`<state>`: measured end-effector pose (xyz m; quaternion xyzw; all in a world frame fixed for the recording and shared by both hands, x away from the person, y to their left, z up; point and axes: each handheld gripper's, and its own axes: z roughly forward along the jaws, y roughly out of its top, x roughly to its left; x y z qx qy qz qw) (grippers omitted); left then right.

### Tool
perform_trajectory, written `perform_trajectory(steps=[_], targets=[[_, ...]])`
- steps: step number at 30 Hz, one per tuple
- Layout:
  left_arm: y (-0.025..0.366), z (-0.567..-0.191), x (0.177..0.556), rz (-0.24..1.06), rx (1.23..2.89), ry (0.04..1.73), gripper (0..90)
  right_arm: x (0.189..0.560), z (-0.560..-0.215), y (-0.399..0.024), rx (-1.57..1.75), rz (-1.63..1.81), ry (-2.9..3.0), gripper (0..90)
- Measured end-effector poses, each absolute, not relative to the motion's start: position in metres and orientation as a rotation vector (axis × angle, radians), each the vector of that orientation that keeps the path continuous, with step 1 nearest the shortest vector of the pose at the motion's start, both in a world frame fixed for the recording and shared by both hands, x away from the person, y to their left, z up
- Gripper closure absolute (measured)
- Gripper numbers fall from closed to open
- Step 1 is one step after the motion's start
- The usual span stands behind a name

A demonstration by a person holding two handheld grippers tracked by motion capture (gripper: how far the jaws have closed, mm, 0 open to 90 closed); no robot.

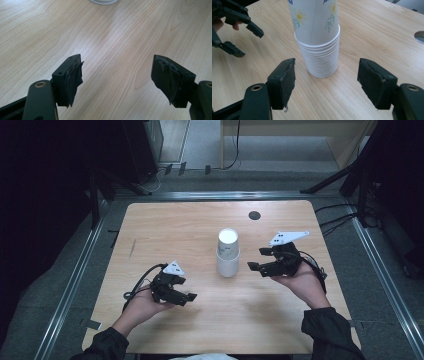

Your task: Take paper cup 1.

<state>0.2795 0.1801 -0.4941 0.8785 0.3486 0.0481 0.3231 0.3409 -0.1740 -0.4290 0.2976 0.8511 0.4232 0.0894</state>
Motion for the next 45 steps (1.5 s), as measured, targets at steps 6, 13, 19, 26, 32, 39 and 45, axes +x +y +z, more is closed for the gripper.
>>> perform_trajectory(steps=[6, 13, 19, 26, 32, 39, 45], targets=[[0.185, -0.493, 0.276, 0.119, 2.291, 0.923, 24.8, 0.353, -0.417, -0.168, 0.834, 1.216, 2.583, 29.5], [0.187, -0.491, 0.276, 0.118, 2.299, 0.902, 24.8, 0.366, -0.401, -0.153, 0.661, 1.090, 2.665, 29.3], [0.189, -0.490, 0.276, 0.123, 2.311, 0.879, 24.8, 0.379, -0.389, -0.134, 0.524, 1.018, 2.755, 27.1], [0.193, -0.488, 0.276, 0.115, 2.287, 0.883, 24.8, 0.397, -0.376, -0.108, 0.458, 0.910, 2.840, 22.4], [0.191, -0.489, 0.276, 0.104, 2.300, 0.867, 24.8, 0.407, -0.374, -0.085, 0.412, 0.782, 2.918, 21.6], [0.191, -0.489, 0.276, 0.097, 2.308, 0.853, 24.8, 0.418, -0.376, -0.066, 0.450, 0.672, 2.990, 22.4], [0.192, -0.488, 0.276, 0.099, 2.306, 0.852, 24.8, 0.422, -0.373, -0.056, 0.441, 0.584, 2.999, 23.6]])
